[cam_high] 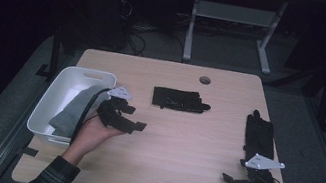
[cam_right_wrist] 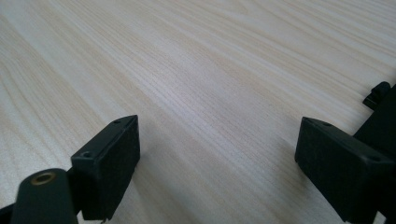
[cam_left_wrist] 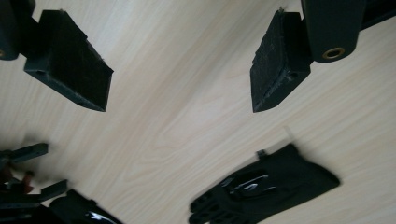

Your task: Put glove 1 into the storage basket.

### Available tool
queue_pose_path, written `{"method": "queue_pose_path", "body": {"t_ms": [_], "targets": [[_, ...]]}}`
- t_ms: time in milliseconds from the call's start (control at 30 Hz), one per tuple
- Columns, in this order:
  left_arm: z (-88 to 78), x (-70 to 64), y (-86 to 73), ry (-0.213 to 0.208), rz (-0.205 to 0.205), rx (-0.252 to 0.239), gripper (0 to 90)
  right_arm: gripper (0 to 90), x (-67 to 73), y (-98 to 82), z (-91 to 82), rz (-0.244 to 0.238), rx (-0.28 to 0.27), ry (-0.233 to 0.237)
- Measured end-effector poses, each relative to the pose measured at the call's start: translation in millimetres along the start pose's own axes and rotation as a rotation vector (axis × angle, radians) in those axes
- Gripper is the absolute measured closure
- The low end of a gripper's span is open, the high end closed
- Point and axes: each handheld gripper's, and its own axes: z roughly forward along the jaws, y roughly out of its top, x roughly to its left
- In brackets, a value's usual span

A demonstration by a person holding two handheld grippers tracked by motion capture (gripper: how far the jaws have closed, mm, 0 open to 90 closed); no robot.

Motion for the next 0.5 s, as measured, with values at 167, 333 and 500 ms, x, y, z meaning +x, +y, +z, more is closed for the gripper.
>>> {"method": "queue_pose_path", "body": {"t_ms": [167,333,500], "targets": [[16.9,-12.0,-11.4,-0.005,0.026,0.009,20.0,13.9,0.1,0.0,-0.1,0.002,0.0,0.002],[27.8,-17.5,-26.9,-0.011,0.03,-0.004,20.0,13.8,0.1,-0.1,-0.2,0.0,0.0,0.004],[38.6,-21.2,-42.7,-0.008,0.046,0.053,17.6,13.8,0.3,-0.5,-0.4,0.0,-0.001,0.004]]}}
